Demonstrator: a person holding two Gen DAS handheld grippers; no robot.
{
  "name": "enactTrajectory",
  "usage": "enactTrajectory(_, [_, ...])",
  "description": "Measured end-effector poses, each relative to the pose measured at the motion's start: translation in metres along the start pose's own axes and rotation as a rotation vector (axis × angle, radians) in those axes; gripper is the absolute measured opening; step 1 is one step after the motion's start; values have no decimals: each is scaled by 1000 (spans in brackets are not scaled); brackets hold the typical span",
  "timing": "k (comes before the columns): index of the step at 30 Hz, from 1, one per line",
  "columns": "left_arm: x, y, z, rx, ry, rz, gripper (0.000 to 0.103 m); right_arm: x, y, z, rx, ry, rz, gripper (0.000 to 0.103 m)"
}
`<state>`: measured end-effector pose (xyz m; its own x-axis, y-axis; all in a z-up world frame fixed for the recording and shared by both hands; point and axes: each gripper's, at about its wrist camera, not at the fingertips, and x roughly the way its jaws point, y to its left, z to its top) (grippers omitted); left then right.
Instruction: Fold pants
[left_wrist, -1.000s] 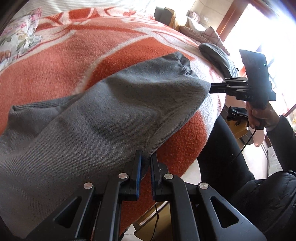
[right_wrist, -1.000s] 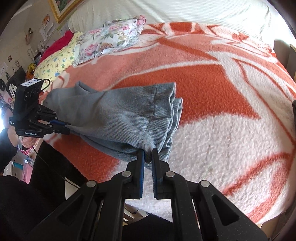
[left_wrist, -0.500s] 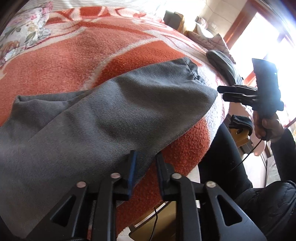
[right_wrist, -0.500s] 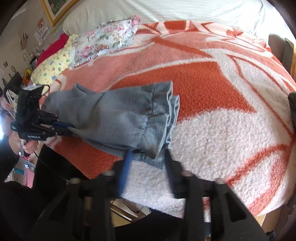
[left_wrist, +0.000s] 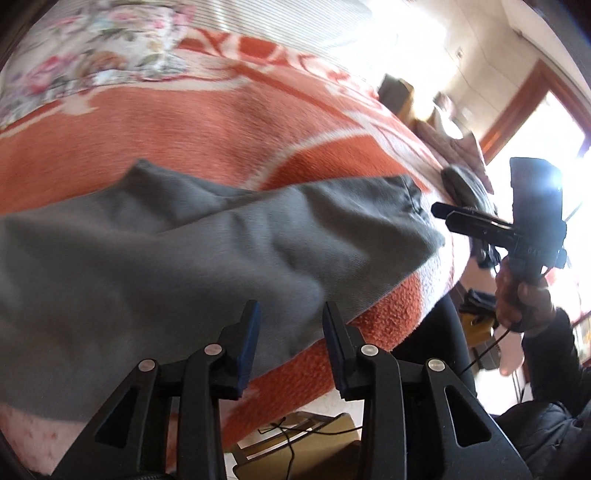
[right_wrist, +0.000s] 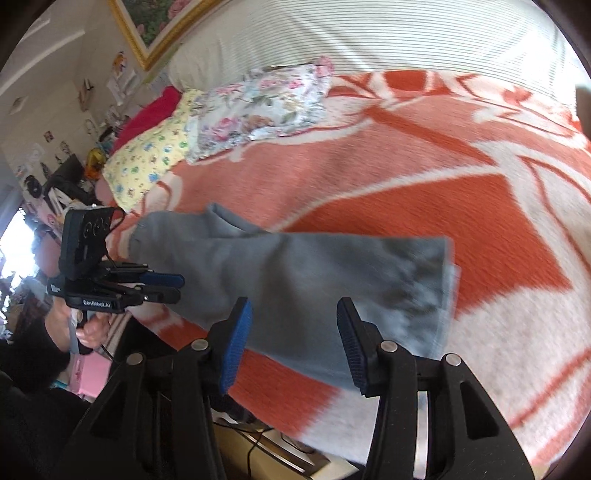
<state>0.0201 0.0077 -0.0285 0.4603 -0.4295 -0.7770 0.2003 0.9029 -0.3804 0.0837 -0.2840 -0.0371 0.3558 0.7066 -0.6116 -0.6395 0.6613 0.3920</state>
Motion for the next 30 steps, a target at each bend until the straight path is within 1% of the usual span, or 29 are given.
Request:
enactTrajectory(2, [-9,8,-5,-32,-21,6,38,12,11,5,-14,5,32,50])
enactTrajectory(9, [-46,45,-26,-162,-93,55,40,55,49,26,-76,46,103,50])
enactTrajectory(15, [-77,77,-45,-261,-154,105,40,78,72,42,-101,54,153,50])
enactTrajectory(20, [-97,99,-56,-339,-204,137,44,98,94,54,-136,76,171,50])
enactTrajectory(24, [-108,116,-65,-399,-237,162,46,115,108,61,-158,102,166,50])
enactTrajectory(30, [-124,139,-79,-490,-283,197,53,139,129,69,-188,140,184,50])
